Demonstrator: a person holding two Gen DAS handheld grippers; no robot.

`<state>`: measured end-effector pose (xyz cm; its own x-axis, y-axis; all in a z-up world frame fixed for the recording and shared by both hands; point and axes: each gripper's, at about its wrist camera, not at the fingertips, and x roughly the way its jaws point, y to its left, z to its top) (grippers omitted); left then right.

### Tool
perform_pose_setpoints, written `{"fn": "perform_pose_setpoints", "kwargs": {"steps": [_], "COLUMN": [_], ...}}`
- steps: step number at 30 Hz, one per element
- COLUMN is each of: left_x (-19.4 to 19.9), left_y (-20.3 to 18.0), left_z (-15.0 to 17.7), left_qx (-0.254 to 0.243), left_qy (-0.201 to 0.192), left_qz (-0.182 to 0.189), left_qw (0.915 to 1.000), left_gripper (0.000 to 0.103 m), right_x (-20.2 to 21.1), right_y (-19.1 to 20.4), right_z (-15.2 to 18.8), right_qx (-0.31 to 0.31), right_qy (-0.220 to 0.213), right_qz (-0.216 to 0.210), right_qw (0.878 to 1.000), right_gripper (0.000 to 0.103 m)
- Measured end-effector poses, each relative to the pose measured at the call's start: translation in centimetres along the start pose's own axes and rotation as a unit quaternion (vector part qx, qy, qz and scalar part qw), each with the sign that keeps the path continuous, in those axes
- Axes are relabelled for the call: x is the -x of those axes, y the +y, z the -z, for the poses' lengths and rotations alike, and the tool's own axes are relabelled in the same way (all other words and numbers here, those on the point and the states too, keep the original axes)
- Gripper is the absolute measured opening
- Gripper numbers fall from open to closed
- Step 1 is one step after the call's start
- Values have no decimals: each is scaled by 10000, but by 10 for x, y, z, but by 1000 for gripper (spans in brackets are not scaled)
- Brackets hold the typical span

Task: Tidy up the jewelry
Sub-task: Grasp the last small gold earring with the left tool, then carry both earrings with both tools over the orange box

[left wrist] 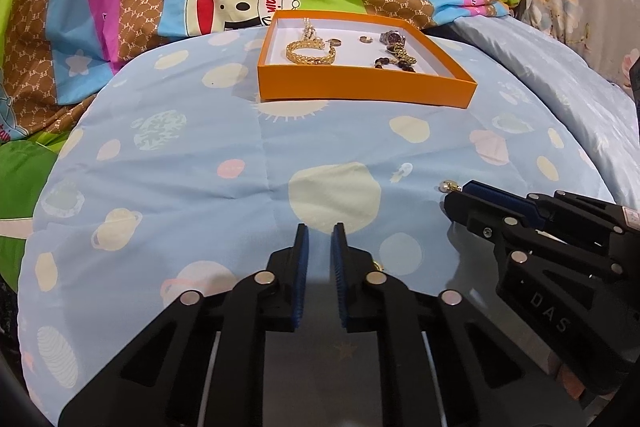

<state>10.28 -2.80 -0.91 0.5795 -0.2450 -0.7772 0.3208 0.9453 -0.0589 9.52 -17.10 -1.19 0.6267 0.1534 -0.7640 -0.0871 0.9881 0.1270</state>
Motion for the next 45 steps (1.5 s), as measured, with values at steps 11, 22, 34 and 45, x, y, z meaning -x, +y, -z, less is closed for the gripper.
{"fn": "perform_pose_setpoints", "kwargs": {"steps": [11,22,34,45], "left_x": [11,16,9,11], "left_y": [41,-14,-19,-15], "left_z": [-11,5,11,8], "left_qx": [640,-237,-364,-293], "left_qy": [-80,5,86,22], "left_qz": [188,628,543,471], "left_qw": [9977,9977,9978,9985], "left_gripper": [2,20,14,14], "right_x": [5,5,5,7], "right_y": [-9,-12,-13,-10], "right_z": [-2,-2,-3,-3], "right_qx": [-124,-187,-197,-165], "right_qy": [-63,-62,-61,-77], "right_qz": [2,-9,-9,-43], "right_qw": [9999,9998,9998,9998], "right_gripper": [12,12,12,12]}}
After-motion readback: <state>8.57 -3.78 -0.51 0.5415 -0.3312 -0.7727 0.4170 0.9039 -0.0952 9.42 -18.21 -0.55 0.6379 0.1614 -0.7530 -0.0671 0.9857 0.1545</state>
